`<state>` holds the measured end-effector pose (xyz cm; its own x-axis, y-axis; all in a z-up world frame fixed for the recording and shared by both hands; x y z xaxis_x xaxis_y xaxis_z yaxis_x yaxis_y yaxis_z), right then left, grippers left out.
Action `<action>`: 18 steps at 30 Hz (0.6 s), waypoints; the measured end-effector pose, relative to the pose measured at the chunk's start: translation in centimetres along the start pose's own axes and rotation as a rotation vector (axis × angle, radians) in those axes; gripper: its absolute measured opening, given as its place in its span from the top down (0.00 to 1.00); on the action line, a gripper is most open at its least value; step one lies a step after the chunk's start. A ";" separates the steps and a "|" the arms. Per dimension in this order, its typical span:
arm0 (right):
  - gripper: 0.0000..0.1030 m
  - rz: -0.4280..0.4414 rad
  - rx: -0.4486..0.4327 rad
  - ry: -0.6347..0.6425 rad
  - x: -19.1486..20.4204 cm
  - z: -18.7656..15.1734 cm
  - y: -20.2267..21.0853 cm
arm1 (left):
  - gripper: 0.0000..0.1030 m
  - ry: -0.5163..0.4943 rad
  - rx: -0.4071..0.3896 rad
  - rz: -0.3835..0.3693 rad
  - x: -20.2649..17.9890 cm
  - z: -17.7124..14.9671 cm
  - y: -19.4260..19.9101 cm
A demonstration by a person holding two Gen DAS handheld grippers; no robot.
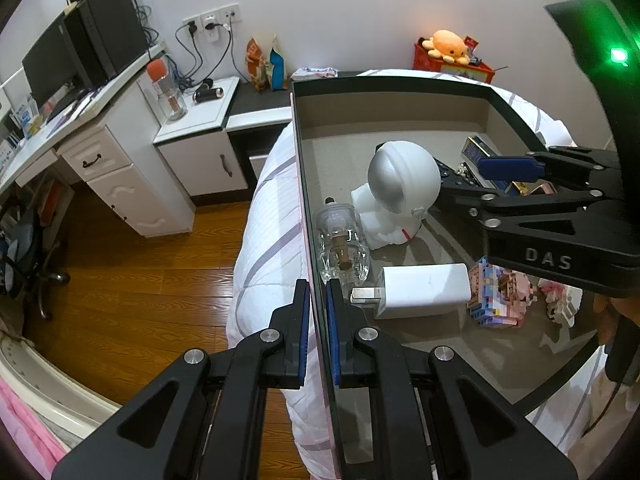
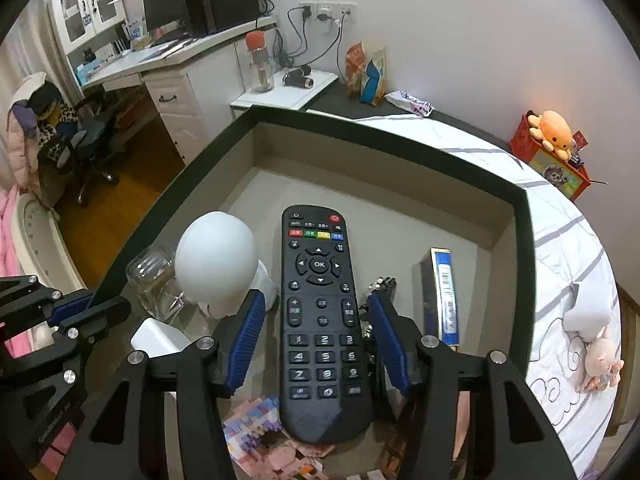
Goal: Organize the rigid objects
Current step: 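Carry the black remote into the tray beside the figurine and release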
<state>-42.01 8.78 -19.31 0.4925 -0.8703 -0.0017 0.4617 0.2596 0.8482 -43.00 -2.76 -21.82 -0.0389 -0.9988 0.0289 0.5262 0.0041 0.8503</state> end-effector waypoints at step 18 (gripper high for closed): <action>0.42 -0.106 -0.136 -0.080 -5.3 -1.8 6.8 | 0.92 0.003 0.002 0.008 -0.1 -0.1 0.1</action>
<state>-40.19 15.92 -14.47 0.3781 -0.9249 -0.0401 0.6060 0.2145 0.7660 -42.80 -2.68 -21.78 -0.0324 -0.9989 0.0344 0.5246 0.0123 0.8512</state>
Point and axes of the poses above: each gripper's, at about its wrist camera, not at the fingertips, and y roughly against the way its jaws point, x to its left, z to its top, the point moved 4 cm from there along -y, roughly the way its jaws point, and after that the axes turned 3 degrees about y, right-handed, at the moved point
